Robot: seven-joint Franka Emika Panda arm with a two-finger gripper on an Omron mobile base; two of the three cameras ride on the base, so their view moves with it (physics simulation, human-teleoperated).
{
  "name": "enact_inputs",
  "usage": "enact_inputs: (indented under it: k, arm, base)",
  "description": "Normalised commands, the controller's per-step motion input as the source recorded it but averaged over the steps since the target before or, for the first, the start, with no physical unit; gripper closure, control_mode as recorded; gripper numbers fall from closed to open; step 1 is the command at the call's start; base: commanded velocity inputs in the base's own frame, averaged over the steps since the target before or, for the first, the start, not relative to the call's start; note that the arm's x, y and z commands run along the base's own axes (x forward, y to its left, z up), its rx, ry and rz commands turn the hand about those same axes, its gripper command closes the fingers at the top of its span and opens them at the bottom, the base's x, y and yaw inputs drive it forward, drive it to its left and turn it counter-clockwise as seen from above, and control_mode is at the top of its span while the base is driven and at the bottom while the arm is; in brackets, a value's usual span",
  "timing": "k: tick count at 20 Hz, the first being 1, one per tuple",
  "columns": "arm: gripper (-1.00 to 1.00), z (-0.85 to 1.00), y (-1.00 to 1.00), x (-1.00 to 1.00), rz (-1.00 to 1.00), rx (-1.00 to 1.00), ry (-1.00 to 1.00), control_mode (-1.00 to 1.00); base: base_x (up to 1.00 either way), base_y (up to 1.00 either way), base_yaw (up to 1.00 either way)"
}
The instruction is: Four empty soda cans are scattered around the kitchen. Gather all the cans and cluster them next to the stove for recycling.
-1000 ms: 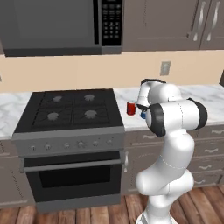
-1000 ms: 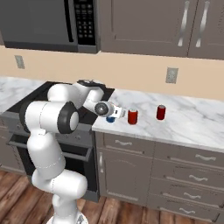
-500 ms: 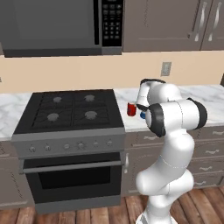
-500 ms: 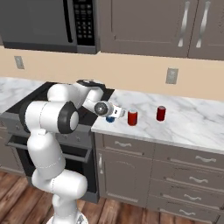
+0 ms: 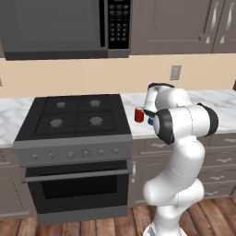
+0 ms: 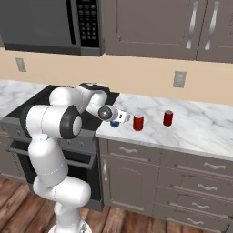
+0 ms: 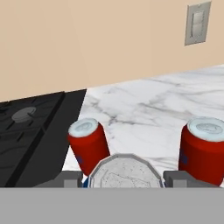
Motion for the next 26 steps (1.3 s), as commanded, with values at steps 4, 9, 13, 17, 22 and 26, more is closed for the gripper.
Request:
enact_inputs:
  k: [4, 9, 13, 17, 22, 26]
  arm:
    - [1.0, 0.0, 0.0, 0.0, 0.01, 0.0, 0.0, -1.0]
    - [1.0, -0.01, -0.05, 0.0, 0.03, 0.0, 0.0, -1.0]
    - [1.0, -0.1, -0.06, 0.08, 0.05, 0.0, 0.0, -1.0]
    - [1.0, -0.2, -0.01, 0.15, 0.06, 0.0, 0.0, -1.0]
    - [1.0, -0.29, 0.0, 0.12, 0.06, 0.0, 0.0, -1.0]
    - [1.0, -0.29, 0.0, 0.06, 0.07, 0.0, 0.0, -1.0]
  base:
    - [0.0, 0.0, 0.01]
    - [0.0, 0.0, 0.0]
    - [0.0, 0.0, 0.0]
    - [0.0, 0.0, 0.0]
    - [0.0, 0.0, 0.0]
    - [0.0, 0.0, 0.0]
